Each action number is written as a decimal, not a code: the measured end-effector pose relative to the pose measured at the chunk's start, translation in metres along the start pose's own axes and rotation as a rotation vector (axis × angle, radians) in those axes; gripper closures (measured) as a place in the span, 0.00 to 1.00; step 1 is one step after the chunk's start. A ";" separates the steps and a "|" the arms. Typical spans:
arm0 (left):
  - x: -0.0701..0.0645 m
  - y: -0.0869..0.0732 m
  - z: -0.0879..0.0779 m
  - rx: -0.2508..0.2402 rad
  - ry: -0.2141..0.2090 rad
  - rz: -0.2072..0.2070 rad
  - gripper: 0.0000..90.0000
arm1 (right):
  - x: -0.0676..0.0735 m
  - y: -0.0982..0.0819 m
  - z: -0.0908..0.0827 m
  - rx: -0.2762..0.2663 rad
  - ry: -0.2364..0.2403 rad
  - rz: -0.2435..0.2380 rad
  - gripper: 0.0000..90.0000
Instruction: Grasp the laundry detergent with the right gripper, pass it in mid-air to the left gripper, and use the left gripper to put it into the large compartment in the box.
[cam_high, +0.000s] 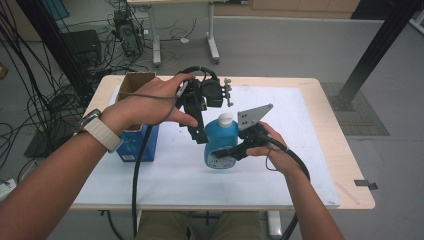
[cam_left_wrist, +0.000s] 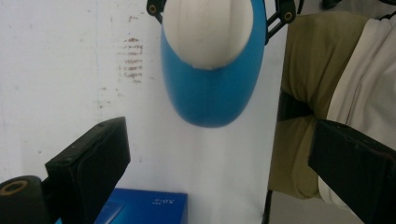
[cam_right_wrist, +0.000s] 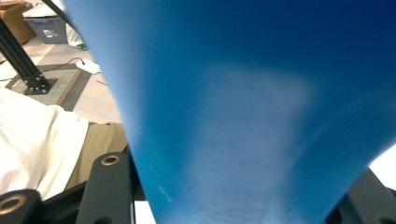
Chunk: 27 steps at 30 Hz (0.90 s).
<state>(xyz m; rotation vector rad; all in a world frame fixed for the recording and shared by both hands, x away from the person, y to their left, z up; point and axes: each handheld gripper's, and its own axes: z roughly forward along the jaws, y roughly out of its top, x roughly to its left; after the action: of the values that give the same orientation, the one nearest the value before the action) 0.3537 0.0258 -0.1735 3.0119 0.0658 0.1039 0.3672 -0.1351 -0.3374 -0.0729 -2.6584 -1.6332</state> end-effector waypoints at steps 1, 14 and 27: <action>0.001 0.001 0.000 0.002 -0.004 0.004 0.06 | 0.000 0.000 0.001 -0.001 0.005 0.000 0.48; 0.002 0.012 0.001 0.006 -0.029 0.028 0.06 | 0.000 0.002 0.003 -0.003 0.022 0.001 0.48; 0.005 0.024 0.005 0.010 -0.045 0.040 0.06 | -0.001 0.006 0.005 0.000 0.037 -0.003 0.48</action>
<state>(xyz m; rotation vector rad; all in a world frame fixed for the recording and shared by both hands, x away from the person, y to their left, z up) 0.3598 0.0018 -0.1748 3.0241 0.0013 0.0392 0.3689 -0.1283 -0.3347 -0.0388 -2.6333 -1.6189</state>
